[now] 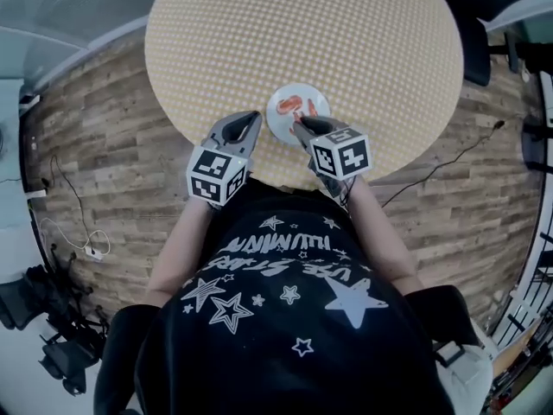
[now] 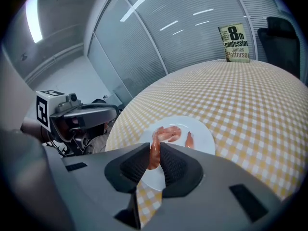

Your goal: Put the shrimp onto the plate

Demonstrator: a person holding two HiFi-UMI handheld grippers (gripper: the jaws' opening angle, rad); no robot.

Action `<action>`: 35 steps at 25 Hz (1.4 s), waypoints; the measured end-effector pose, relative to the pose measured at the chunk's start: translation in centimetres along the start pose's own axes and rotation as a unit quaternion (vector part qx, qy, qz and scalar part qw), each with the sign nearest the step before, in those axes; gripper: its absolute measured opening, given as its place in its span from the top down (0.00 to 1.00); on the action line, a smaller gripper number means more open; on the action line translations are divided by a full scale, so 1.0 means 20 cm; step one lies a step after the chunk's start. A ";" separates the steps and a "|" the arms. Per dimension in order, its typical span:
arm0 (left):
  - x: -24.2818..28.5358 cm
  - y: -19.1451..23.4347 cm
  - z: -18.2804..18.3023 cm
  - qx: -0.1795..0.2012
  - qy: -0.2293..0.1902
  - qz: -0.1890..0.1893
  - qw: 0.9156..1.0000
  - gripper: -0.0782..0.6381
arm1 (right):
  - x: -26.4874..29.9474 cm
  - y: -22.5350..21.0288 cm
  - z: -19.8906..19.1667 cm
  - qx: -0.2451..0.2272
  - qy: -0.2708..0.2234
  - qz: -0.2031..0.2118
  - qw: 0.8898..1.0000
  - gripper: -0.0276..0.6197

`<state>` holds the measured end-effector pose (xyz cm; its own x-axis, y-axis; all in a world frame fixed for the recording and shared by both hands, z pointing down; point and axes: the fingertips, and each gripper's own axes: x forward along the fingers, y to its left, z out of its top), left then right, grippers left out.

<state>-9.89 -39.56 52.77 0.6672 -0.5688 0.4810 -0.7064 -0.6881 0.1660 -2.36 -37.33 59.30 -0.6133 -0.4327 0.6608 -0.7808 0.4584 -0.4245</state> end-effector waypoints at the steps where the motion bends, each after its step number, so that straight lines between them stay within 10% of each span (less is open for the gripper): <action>1: 0.01 0.01 0.00 0.004 0.003 -0.008 1.000 0.88 | 0.01 0.00 -0.01 -0.003 0.004 -0.007 1.000 0.84; 17: 0.11 0.07 0.00 0.026 0.018 -0.057 0.998 0.88 | 0.10 -0.05 -0.10 -0.083 0.075 -0.101 0.989 0.84; 35: 0.06 -0.04 0.02 0.027 0.012 -0.021 0.999 0.88 | -0.05 0.01 -0.03 -0.082 0.025 -0.049 0.995 0.84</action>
<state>-8.54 -39.85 52.87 0.6897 -0.5287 0.4947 -0.6638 -0.7346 0.1404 -1.76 -36.35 58.84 -0.5255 -0.4434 0.7261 -0.8037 0.5387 -0.2526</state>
